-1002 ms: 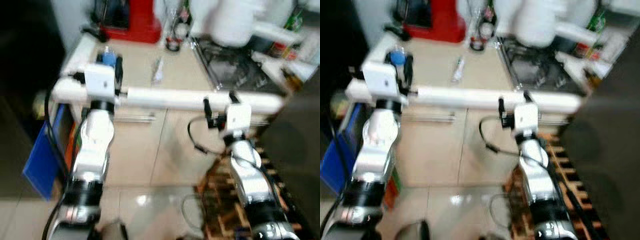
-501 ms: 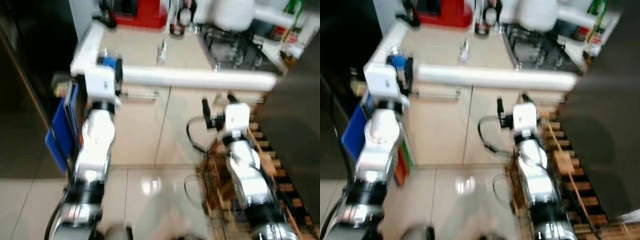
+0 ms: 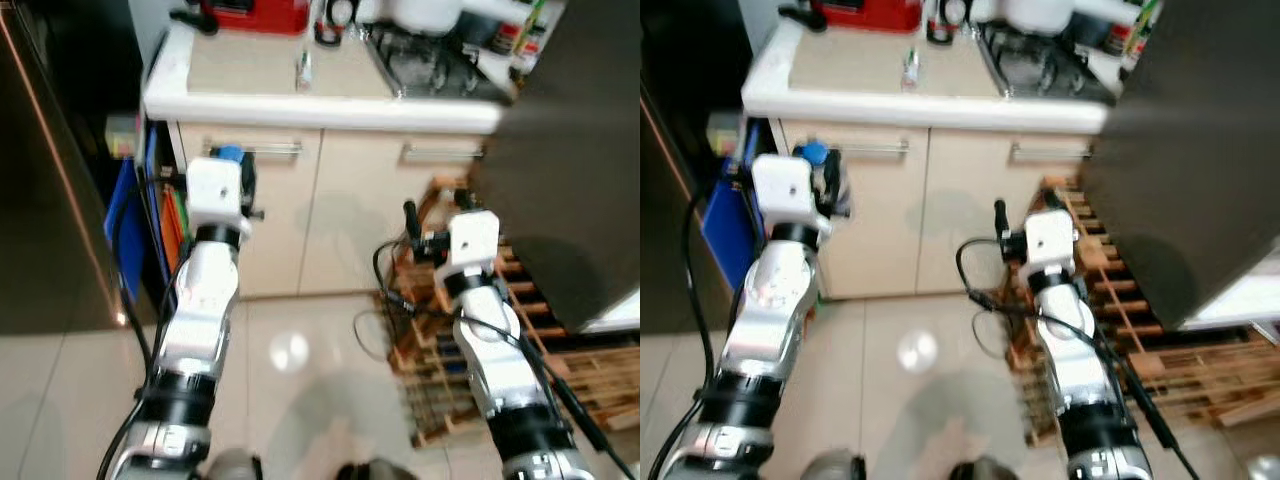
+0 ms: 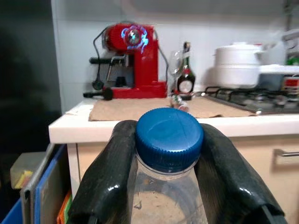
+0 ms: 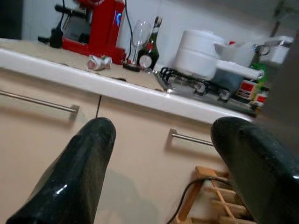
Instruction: Restocking fridge
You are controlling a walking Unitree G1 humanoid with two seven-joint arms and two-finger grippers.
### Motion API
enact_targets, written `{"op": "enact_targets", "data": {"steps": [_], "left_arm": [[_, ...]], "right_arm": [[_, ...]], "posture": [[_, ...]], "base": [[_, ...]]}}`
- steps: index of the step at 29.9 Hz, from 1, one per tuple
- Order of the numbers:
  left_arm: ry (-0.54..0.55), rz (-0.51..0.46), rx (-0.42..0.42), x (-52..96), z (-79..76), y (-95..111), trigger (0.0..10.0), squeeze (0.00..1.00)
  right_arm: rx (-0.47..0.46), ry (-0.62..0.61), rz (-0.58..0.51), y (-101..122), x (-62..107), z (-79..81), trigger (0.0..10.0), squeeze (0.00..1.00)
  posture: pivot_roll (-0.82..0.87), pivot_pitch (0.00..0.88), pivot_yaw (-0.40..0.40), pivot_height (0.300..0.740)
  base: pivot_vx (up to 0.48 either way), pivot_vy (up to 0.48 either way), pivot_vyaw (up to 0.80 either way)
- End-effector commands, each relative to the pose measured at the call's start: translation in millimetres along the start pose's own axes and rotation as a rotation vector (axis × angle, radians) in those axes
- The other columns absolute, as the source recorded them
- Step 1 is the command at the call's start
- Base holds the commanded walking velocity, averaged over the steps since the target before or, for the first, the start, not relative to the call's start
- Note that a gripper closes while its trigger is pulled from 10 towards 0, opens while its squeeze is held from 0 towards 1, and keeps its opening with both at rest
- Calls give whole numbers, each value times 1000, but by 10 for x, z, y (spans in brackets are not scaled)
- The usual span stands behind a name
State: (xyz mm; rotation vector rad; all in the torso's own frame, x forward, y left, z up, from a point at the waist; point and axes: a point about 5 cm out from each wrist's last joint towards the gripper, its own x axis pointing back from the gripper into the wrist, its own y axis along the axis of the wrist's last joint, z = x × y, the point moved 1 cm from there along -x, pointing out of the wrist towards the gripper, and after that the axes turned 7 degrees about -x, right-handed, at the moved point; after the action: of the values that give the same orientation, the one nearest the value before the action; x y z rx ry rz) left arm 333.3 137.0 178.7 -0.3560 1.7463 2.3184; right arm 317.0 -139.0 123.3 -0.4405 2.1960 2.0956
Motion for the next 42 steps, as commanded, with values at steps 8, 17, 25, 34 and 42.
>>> {"op": "enact_targets", "data": {"steps": [8, 17, 25, 34, 42], "left_arm": [[-11, -11, -3, 43, -32, 26, 10000, 0], [-50, 123, 33, 179, -148, -210, 10000, 0], [15, 229, 6, 252, -35, -461, 10000, 0], [3, 249, 18, 269, -85, -504, 10000, 0], [6, 224, -14, 137, 30, -482, 10000, 0]], "right_arm": [[1, -12, 19, -21, 22, -89, 10000, 0], [-25, -40, 59, -97, 72, -123, 10000, 0], [-38, 3, 90, -165, 118, -19, 10000, 0], [-31, -14, 127, -242, 200, -68, 10000, 0], [-50, -33, 160, -331, 230, -63, 10000, 0]], "posture": [[36, 0, -97, 740], [20, 0, -86, 740], [20, 0, -81, 740], [11, 0, -89, 740], [30, 0, -75, 740]], "base": [[-263, 0, 0], [0, -104, 0], [145, -406, 0], [288, -381, 0], [288, -382, 0]]}}
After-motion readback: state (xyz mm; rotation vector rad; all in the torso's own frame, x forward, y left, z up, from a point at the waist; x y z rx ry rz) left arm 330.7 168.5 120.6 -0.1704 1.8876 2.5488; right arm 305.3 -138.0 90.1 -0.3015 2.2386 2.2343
